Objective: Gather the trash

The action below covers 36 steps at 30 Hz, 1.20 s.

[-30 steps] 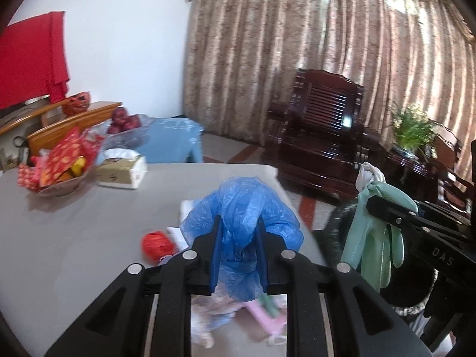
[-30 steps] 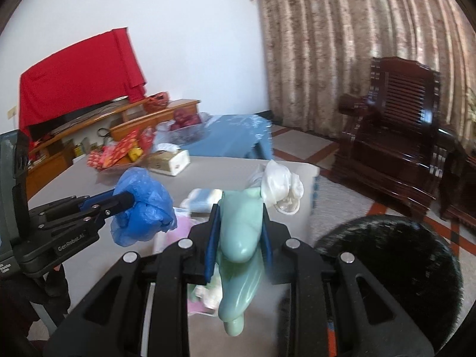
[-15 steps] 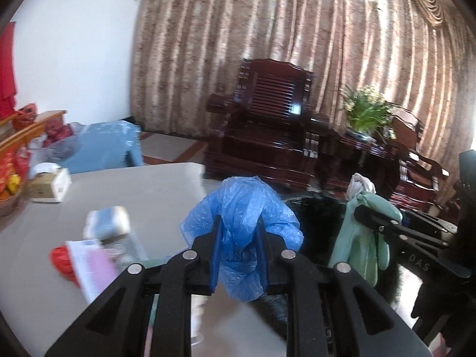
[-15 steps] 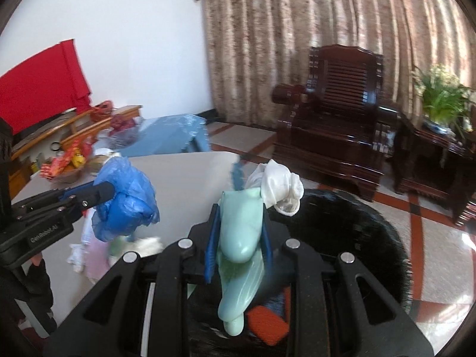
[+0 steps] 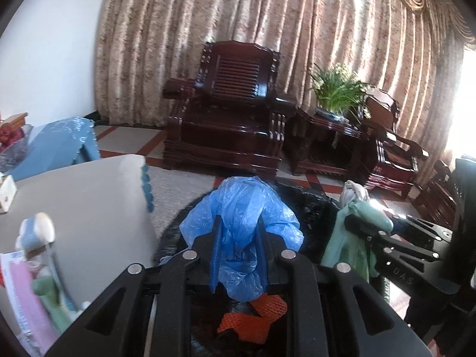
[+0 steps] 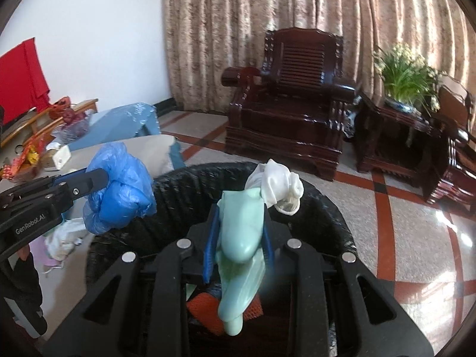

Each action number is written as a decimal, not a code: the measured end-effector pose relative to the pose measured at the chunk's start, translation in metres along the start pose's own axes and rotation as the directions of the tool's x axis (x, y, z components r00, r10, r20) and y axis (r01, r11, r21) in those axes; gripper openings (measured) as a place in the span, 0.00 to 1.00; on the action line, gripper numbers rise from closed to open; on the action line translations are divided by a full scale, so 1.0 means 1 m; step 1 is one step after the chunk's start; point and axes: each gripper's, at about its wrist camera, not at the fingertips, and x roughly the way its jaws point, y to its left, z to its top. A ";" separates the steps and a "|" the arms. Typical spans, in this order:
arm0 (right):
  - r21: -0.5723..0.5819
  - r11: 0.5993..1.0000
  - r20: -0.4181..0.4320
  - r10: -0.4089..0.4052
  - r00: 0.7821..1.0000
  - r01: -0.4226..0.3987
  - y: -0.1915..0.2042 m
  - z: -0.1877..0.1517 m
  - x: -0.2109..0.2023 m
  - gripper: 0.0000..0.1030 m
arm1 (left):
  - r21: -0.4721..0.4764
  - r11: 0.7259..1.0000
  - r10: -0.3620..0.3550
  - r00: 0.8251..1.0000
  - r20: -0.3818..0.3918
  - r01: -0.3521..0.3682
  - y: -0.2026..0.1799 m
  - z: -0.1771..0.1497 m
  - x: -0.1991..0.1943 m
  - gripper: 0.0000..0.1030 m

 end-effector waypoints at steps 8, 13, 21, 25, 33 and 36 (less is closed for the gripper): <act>0.039 0.995 -0.004 -0.095 0.995 0.095 -0.018 -0.011 -0.003 0.79 | -0.007 0.999 -0.048 0.999 0.002 0.048 -0.002 0.000 -0.002 0.63; 0.069 0.994 0.037 -0.089 0.995 0.087 -0.015 -0.007 -0.015 0.95 | -0.033 0.999 -0.004 0.999 0.038 0.005 0.015 0.006 -0.023 0.76; 0.039 0.998 0.079 0.036 0.996 -0.039 0.037 0.010 -0.022 0.95 | -0.050 0.984 0.173 0.981 0.092 -0.169 0.067 -0.005 -0.082 0.81; -0.001 0.992 0.085 0.122 0.989 -0.122 0.082 0.018 -0.020 0.95 | -0.087 0.953 0.298 0.949 0.100 -0.290 0.107 -0.023 -0.118 0.81; -0.110 0.956 0.054 0.280 0.959 -0.272 0.171 0.025 -0.004 0.95 | -0.170 0.874 0.471 0.880 0.060 -0.456 0.170 -0.054 -0.161 0.81; -0.145 0.941 0.043 0.314 0.949 -0.305 0.196 0.025 0.004 0.95 | -0.193 0.850 0.507 0.861 0.045 -0.491 0.184 -0.062 -0.165 0.80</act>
